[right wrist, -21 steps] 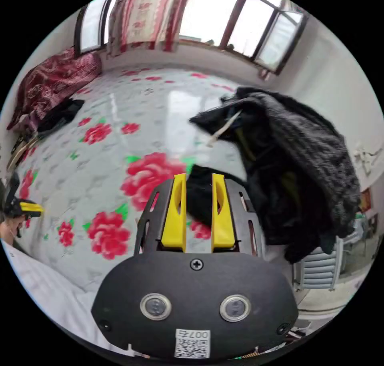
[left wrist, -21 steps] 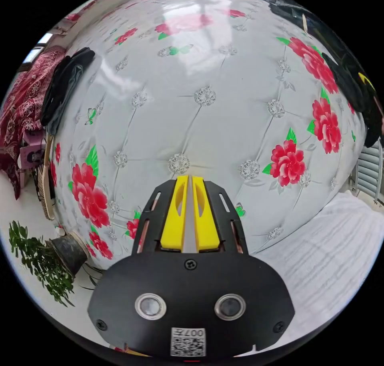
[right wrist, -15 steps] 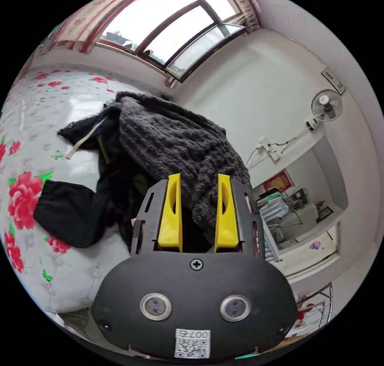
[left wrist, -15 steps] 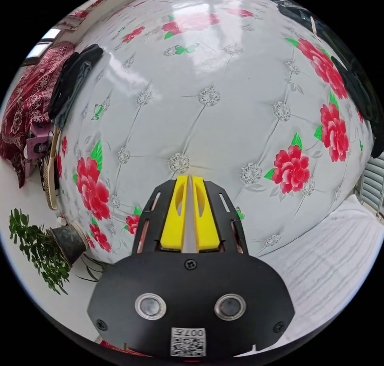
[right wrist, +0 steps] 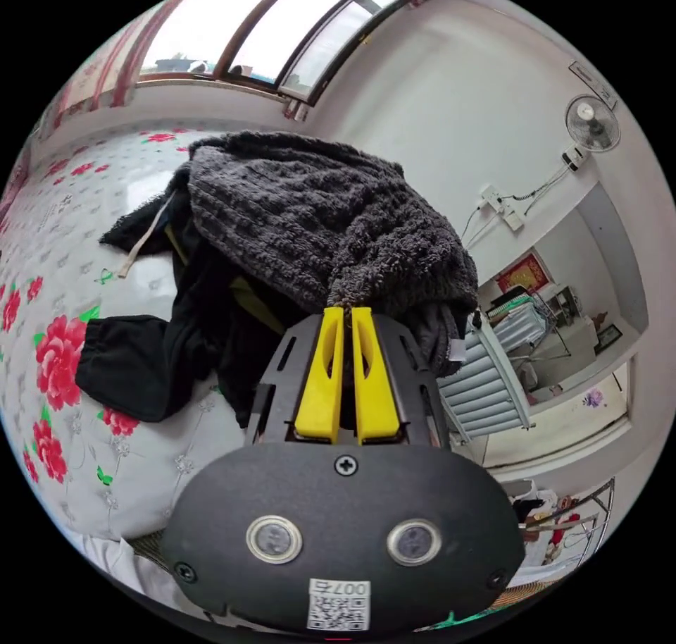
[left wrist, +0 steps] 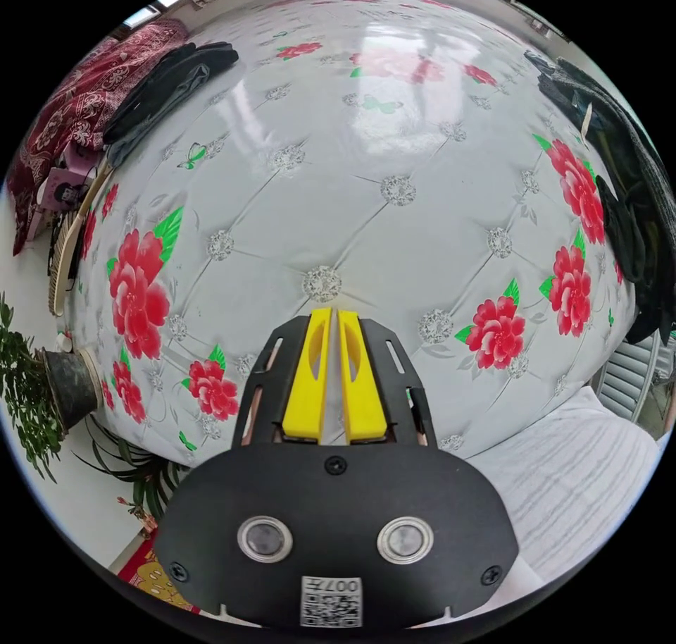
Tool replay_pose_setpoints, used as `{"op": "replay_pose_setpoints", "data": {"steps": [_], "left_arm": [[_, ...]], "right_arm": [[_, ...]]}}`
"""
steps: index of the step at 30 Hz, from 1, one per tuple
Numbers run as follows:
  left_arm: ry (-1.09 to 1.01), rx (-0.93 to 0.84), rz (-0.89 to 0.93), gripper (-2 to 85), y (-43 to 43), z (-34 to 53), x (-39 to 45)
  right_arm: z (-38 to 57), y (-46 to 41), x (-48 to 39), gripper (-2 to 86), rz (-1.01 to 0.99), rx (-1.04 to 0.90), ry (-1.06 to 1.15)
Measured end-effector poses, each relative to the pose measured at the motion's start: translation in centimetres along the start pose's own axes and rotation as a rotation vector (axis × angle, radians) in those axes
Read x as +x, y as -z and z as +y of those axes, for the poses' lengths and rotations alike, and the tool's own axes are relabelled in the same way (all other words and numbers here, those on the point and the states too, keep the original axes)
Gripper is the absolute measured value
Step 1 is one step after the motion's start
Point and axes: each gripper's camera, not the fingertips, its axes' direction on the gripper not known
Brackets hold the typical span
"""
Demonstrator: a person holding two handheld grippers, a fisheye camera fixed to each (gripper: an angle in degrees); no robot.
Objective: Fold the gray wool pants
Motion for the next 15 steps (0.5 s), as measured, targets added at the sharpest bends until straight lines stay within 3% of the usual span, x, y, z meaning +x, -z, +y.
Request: {"op": "replay_pose_setpoints", "data": {"steps": [3,5,8,15], "left_arm": [[-0.038,0.013,-0.016,-0.8,-0.3,0.9,0.0],[-0.057,0.025,-0.006,-0.7,-0.5,1.6,-0.4],[-0.047,0.044,0.05,-0.8,-0.8,2.6,-1.6],[0.035,0.069,0.168,-0.9,-1.1,6.8,-6.2]], "right_arm": [[2.0,5.4,-2.8,0.1,-0.168,0.158,0.136],[3.3,9.6,-5.5,0.0,-0.415,0.24,0.237],[4.1,13.0,-10.6,-0.1,-0.732,0.246,0.348],[8.0,21.1,-28.6,0.1,-1.234,0.181,0.721]]}}
